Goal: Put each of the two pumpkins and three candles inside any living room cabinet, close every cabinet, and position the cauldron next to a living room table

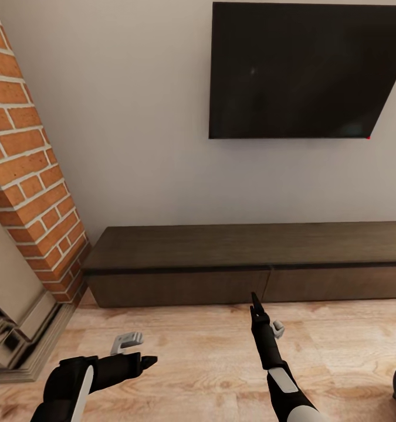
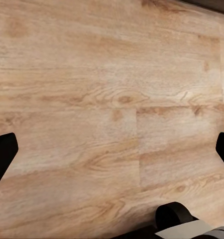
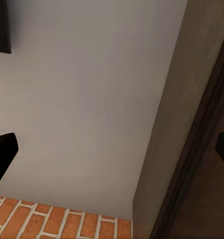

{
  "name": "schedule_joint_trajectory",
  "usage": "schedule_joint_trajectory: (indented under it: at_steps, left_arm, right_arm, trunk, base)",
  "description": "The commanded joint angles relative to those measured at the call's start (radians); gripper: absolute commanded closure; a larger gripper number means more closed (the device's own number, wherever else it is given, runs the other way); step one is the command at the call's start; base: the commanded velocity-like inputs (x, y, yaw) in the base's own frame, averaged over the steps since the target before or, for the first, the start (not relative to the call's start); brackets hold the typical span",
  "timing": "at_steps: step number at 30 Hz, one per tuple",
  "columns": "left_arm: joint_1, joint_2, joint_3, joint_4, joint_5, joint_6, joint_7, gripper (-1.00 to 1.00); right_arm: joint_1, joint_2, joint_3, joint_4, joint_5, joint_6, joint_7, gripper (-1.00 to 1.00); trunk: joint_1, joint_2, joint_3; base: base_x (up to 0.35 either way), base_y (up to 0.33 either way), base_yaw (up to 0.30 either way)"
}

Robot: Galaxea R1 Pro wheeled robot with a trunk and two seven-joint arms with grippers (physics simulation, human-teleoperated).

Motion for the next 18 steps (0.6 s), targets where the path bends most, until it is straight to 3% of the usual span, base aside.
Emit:
schedule_joint_trajectory:
  at_steps: [1, 18]
  left_arm:
    - [-0.001, 0.000, 0.003, 0.000, -0.007, 0.004, -0.008, -1.00]
    - [-0.001, 0.002, 0.003, 0.019, -0.010, -0.011, -0.007, -1.00]
  right_arm:
    - [-0.001, 0.000, -0.002, 0.001, -0.004, -0.001, 0.002, -1.00]
    - [-0.001, 0.000, -0.009, 0.007, -0.006, -0.007, -0.076, -1.00]
  trunk:
    - [0.000, 0.000, -0.001]
    - [0.000, 0.000, -0.001]
  base:
    - [0.067, 0.000, 0.000]
    - [0.095, 0.000, 0.000]
